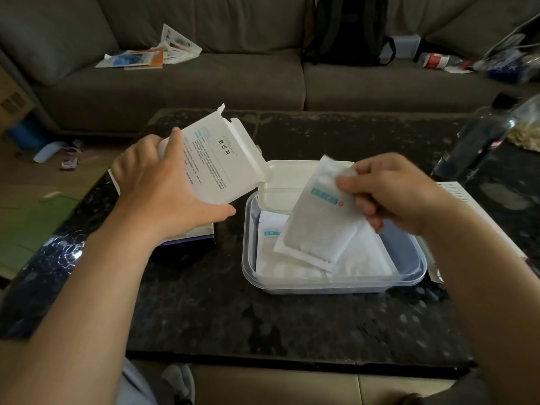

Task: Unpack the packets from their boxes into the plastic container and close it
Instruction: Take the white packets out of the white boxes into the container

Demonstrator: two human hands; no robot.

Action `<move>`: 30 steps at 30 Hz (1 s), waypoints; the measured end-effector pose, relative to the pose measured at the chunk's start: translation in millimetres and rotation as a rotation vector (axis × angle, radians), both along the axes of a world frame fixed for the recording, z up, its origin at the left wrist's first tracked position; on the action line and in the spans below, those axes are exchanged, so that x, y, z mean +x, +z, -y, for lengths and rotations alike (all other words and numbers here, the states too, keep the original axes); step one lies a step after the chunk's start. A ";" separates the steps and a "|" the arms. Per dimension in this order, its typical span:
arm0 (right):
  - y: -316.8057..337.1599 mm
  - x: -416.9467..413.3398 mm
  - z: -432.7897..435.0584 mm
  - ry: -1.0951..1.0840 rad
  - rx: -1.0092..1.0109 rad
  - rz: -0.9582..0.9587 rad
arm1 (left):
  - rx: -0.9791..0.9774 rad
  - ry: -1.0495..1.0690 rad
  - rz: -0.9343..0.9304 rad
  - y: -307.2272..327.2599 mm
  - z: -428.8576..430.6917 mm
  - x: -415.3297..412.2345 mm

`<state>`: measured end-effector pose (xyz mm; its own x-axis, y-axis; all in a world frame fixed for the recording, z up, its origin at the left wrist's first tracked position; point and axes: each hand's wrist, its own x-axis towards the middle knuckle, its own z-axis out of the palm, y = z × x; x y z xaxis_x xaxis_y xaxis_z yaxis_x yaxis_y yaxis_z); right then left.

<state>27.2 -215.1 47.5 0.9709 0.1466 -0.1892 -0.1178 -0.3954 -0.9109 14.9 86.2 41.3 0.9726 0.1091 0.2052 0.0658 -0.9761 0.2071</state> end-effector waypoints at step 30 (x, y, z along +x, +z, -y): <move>-73.2 2.5 -41.2 0.756 -0.928 0.065 | -0.040 -0.057 0.003 -4.0 -0.1 1.1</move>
<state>29.7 -173.9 -25.7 0.7094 0.5177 -0.4783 0.4634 -0.8539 -0.2369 16.0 86.3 37.4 0.9769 0.0614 0.2049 0.0093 -0.9692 0.2462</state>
